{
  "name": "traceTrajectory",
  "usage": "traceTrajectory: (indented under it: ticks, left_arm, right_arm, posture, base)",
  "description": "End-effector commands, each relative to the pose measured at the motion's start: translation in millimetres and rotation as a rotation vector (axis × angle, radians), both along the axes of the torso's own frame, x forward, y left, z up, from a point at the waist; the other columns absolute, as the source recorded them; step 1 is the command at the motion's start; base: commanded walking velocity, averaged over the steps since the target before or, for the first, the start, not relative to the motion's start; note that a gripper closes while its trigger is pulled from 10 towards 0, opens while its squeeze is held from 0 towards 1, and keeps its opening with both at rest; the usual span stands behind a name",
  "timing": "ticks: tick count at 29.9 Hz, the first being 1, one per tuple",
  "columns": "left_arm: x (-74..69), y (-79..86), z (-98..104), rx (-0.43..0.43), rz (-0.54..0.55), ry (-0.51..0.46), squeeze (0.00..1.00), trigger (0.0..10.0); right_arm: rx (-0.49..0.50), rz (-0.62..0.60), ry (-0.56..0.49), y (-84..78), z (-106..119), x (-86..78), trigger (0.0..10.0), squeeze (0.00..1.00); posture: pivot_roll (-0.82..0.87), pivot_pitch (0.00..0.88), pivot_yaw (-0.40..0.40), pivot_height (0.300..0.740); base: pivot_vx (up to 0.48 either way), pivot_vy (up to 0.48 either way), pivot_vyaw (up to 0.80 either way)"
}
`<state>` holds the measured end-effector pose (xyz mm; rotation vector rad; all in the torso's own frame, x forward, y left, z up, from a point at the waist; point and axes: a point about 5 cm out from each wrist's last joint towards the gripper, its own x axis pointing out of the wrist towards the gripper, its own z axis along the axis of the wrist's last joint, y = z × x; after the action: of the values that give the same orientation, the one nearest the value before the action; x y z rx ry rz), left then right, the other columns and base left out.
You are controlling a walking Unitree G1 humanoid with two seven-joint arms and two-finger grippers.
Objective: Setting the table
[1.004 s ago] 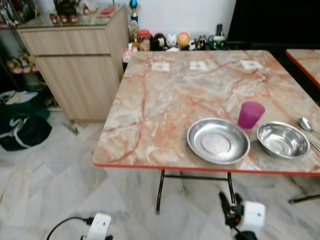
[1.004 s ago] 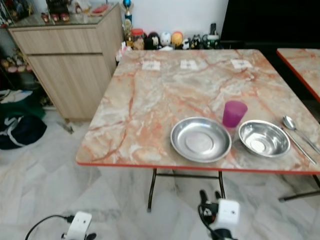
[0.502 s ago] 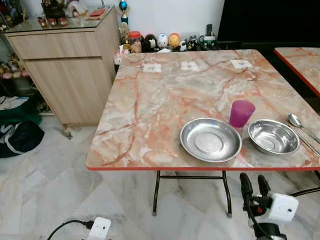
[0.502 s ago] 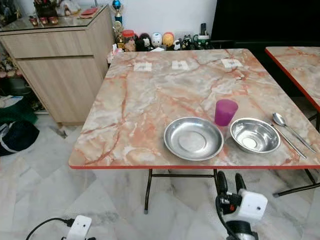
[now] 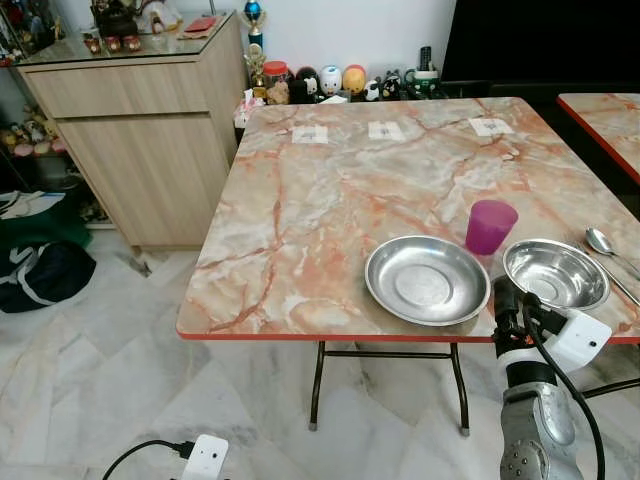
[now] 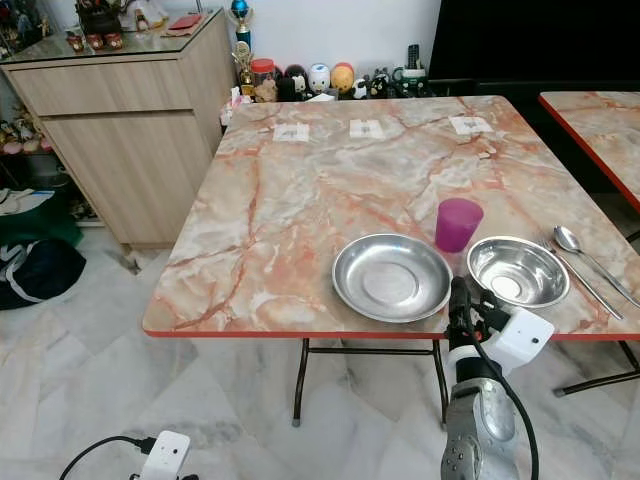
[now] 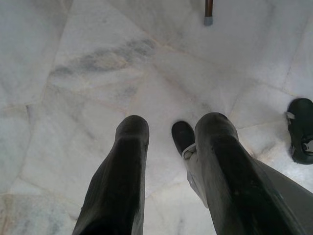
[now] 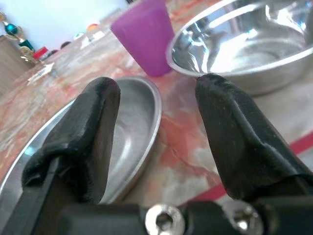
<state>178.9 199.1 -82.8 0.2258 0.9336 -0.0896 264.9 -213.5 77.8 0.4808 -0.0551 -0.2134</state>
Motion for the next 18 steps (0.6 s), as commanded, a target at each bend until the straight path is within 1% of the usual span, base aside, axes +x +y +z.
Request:
traceTrajectory:
  ticks: [1,2,5,6,10,15,16,18]
  left_arm:
    - [-7.2,1.0,-3,0.005,0.009,0.022,0.00,10.0]
    - [-8.1,0.9,-4,0.005,0.008,0.025,0.00,10.0]
    - [-9.3,0.6,-4,0.005,0.006,0.029,0.00,10.0]
    - [-9.9,0.6,-5,0.005,0.005,0.031,0.00,10.0]
    - [-10.0,0.5,-5,0.006,-0.001,0.033,0.00,10.0]
    - [-9.2,-0.5,-4,0.006,-0.007,0.032,0.00,10.0]
    - [-9.0,-0.8,-4,0.006,-0.007,0.031,0.00,10.0]
    - [-9.1,-1.1,-5,0.005,-0.006,0.031,0.00,10.0]
  right_arm:
    - [0.024,0.000,0.015,-0.2,0,3.1,10.0,0.20]
    - [0.024,-0.003,0.023,-0.6,0,3.5,10.0,0.00]
    - [0.036,-0.009,0.033,-1.2,-1,4.3,10.0,0.00]
    - [0.047,-0.013,0.046,-2.3,-2,5.7,10.0,0.00]
    - [0.037,0.003,0.100,-1.8,-4,12.9,10.0,0.00]
    - [0.116,0.010,0.111,2.2,0,23.5,10.0,0.00]
    - [0.116,0.012,0.110,3.8,2,27.2,10.0,0.00]
    - [0.118,0.009,0.123,4.4,2,29.1,10.0,0.00]
  posture:
    - [-0.07,0.000,0.025,0.740]
    - [-0.07,0.000,0.025,0.740]
    - [-0.07,0.000,0.026,0.740]
    - [-0.07,0.000,0.025,0.740]
    - [-0.07,0.000,0.026,0.740]
    - [-0.06,0.000,0.022,0.740]
    - [-0.06,0.000,0.021,0.740]
    - [-0.06,0.000,0.020,0.740]
  base:
    - [0.000,0.000,0.00]
    - [0.000,0.000,0.00]
    - [0.000,0.000,0.00]
    - [0.000,0.000,0.00]
    - [0.000,0.000,0.00]
    - [0.000,0.000,0.00]
    - [0.000,0.000,0.00]
    - [0.000,0.000,0.00]
